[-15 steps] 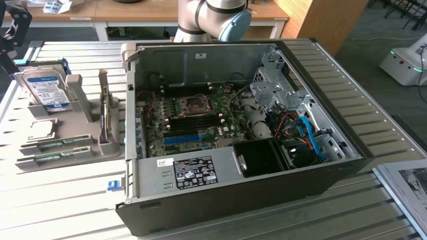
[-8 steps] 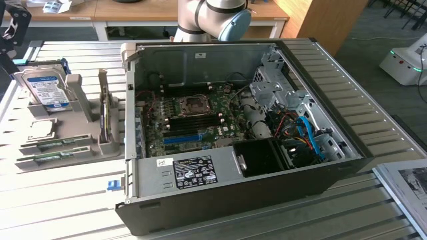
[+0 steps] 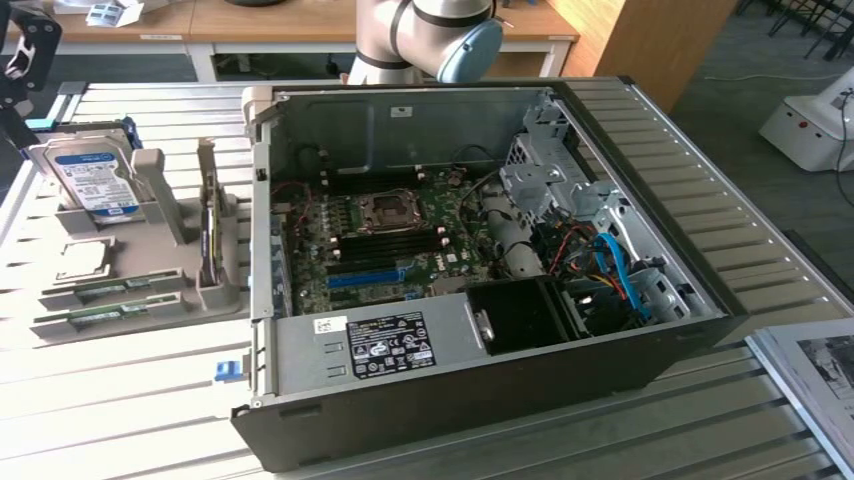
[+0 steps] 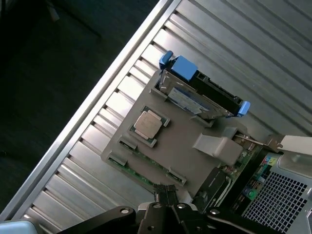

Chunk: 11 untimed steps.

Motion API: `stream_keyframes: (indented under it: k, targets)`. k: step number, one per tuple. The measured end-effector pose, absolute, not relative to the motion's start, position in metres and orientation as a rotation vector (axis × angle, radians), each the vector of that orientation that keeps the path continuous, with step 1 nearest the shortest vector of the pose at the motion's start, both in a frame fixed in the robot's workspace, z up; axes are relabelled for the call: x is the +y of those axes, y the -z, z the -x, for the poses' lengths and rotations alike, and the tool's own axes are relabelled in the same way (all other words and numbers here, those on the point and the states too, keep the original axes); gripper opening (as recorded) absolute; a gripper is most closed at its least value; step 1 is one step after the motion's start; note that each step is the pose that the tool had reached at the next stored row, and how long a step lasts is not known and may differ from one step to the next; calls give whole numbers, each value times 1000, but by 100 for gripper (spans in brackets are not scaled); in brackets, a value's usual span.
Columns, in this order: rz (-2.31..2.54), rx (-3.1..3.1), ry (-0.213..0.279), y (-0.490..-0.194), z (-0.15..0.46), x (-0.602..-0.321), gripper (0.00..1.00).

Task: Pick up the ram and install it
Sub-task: 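Pick up the ram and move it above insertion slot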

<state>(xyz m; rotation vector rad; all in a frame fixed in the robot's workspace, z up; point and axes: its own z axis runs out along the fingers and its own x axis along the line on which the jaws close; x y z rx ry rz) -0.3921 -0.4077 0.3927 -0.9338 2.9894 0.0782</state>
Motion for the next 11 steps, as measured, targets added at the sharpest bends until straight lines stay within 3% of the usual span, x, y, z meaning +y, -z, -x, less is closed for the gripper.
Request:
stream_keyframes:
  k: [11]
  targets:
    - [1058,2950,-79,-393,392,-408,10]
